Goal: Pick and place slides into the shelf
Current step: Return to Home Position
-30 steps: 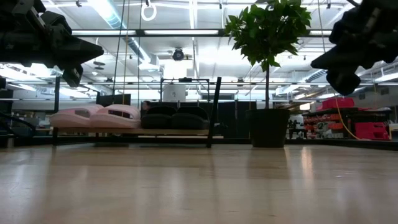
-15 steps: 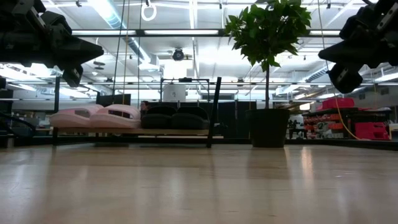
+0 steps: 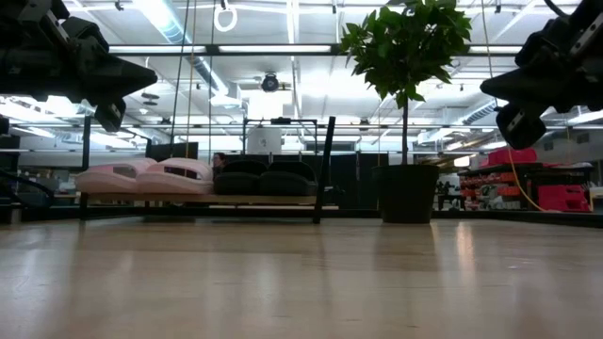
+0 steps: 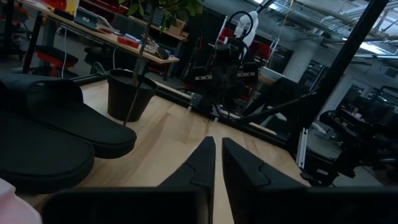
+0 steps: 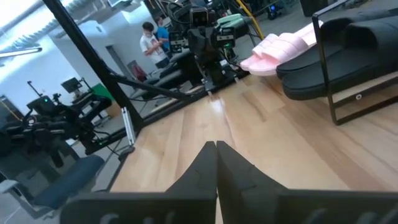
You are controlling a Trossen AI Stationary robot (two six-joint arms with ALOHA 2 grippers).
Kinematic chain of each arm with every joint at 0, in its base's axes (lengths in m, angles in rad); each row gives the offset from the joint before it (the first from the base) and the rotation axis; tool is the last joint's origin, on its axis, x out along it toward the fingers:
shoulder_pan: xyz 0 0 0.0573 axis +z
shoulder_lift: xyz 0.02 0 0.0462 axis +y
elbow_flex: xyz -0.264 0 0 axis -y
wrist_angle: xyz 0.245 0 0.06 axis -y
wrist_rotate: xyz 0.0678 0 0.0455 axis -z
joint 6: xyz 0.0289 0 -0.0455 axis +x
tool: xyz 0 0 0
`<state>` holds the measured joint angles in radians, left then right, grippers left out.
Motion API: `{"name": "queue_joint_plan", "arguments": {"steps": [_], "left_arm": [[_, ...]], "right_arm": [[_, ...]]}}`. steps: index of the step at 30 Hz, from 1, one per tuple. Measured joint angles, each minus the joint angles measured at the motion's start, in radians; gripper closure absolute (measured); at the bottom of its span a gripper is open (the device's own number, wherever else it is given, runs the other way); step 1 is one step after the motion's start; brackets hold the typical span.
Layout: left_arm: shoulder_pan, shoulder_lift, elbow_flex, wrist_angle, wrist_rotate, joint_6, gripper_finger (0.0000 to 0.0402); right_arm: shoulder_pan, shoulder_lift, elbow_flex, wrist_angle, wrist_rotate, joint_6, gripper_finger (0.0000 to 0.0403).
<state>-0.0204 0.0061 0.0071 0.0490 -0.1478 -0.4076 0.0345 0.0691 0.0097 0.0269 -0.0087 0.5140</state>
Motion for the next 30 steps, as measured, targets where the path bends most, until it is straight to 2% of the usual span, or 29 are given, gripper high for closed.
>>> {"name": "queue_joint_plan", "arguments": {"steps": [7, 21, 30], "left_arm": [[0.000, 0.000, 0.000, 0.000, 0.000, 0.000, 0.0361], [0.000, 0.000, 0.000, 0.000, 0.000, 0.000, 0.0378], [0.000, 0.000, 0.000, 0.000, 0.000, 0.001, 0.0364]], "right_arm": [[0.000, 0.011, 0.000, 0.000, 0.008, -0.037, 0.0403], [0.000, 0.014, 0.000, -0.002, 0.022, -0.044, 0.0384], [0.000, 0.014, 0.000, -0.003, 0.022, -0.045, 0.0387]]}}
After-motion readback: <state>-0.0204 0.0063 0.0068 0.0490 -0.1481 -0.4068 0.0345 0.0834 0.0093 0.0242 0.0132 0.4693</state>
